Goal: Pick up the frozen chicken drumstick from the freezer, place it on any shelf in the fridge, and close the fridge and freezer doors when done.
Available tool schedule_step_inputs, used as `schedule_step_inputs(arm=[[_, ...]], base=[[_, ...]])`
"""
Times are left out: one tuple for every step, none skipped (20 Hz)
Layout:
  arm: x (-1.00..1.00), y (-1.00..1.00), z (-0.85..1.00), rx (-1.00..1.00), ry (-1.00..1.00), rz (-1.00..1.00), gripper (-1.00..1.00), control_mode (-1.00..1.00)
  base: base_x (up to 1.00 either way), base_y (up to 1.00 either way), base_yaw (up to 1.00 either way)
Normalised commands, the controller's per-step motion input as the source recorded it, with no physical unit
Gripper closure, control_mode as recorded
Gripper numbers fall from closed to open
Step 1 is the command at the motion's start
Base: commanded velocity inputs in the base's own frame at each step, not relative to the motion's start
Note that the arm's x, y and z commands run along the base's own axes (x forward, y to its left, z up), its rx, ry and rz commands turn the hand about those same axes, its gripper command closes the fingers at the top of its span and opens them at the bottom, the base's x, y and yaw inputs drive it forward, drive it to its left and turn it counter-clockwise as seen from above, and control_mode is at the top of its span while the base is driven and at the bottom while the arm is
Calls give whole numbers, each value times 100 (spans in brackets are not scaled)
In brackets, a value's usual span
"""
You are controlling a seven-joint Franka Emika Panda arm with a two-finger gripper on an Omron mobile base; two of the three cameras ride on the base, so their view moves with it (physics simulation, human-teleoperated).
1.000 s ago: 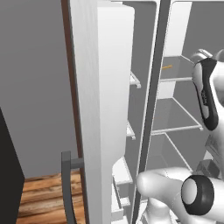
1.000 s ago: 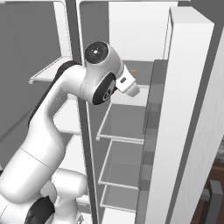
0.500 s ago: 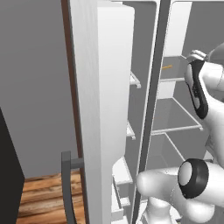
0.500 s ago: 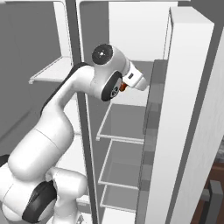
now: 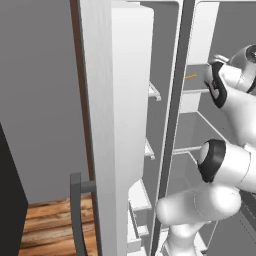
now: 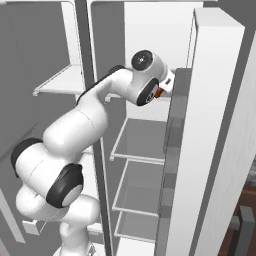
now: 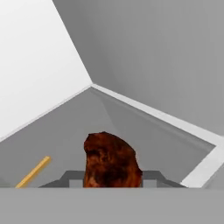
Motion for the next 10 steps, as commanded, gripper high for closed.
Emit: schedule_step_inputs(arm=[[100, -25, -11, -1, 2, 0, 100, -100], [100, -29, -11, 0, 3, 0, 100, -100], [100, -33, -12, 0, 4, 0, 100, -100], [100, -36, -11, 0, 4, 0, 100, -100], [100, -36, 0, 0, 0, 0, 100, -100], [41, -13, 0, 0, 0, 0, -100, -100], [27, -5, 0, 0, 0, 0, -100, -100], [7, 0, 0, 0, 0, 0, -100, -100], [0, 0, 0, 0, 0, 0, -100, -100], [0, 0, 0, 0, 0, 0, -100, -100]], base=[[0, 0, 0], [0, 0, 0], [0, 0, 0], [0, 0, 0], [0, 0, 0], [0, 0, 0], [0, 0, 0], [0, 0, 0], [0, 0, 0], [0, 0, 0]])
